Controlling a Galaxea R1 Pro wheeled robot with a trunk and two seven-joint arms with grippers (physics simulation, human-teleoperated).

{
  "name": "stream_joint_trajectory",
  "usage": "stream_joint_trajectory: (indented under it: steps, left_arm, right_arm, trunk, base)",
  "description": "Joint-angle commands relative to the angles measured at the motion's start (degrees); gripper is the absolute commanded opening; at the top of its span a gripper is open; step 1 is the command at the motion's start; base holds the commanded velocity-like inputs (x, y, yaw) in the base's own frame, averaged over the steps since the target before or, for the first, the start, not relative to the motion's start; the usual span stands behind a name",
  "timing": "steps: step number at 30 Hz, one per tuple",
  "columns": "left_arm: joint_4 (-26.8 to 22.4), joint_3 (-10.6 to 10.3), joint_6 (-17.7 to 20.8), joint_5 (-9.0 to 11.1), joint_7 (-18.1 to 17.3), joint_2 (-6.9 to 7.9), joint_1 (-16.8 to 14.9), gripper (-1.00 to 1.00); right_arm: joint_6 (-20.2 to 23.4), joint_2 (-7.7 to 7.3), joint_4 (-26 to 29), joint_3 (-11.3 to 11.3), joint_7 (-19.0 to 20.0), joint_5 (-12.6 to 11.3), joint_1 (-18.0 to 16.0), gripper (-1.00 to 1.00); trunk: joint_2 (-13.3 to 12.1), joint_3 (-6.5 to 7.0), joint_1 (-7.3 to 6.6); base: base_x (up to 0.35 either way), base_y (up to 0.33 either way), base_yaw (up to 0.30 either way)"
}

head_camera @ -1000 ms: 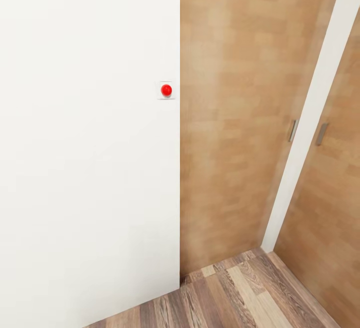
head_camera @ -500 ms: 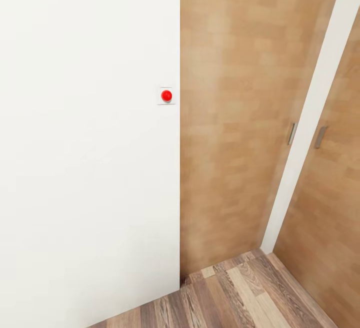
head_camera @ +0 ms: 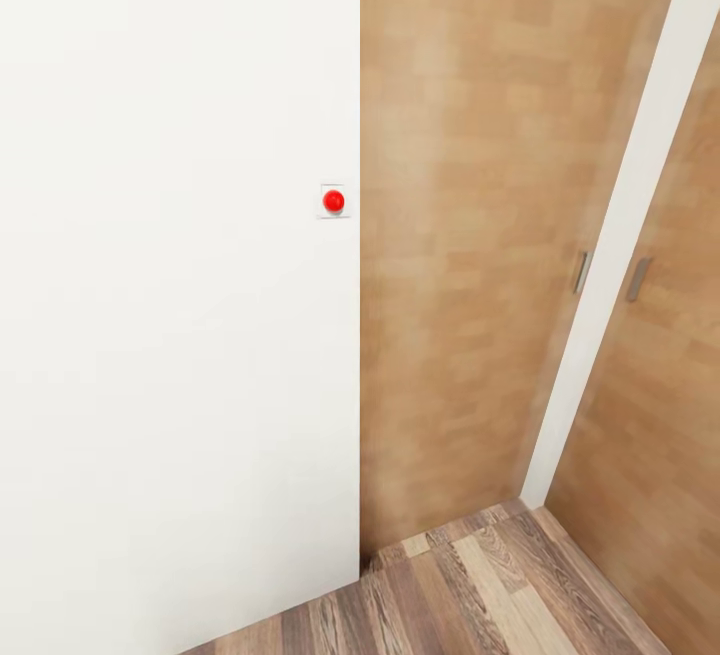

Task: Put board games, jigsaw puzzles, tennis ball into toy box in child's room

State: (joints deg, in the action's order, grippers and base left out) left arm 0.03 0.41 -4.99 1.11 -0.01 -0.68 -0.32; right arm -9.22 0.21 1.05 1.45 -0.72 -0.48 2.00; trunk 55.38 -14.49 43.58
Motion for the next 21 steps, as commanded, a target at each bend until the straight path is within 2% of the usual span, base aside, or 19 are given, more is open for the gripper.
stream_joint_trajectory:
  steps: [1, 21]
  left_arm:
    - [0.1, 0.0, -0.2, 0.1, 0.0, -0.01, 0.0, 1.00]
    - [0.1, 0.0, -0.2, 0.1, 0.0, -0.01, 0.0, 1.00]
  right_arm:
    - [-0.1, 0.03, 0.1, 0.1, -0.1, 0.0, 0.0, 1.00]
    - [-0.1, -0.03, 0.1, 0.1, -0.1, -0.1, 0.0, 1.00]
  trunk:
    - [-0.4, 0.13, -0.22]
    - [-8.4, 3.72, -4.61]
  base:
    - [0.000, 0.000, 0.000]
    - [0.000, 0.000, 0.000]
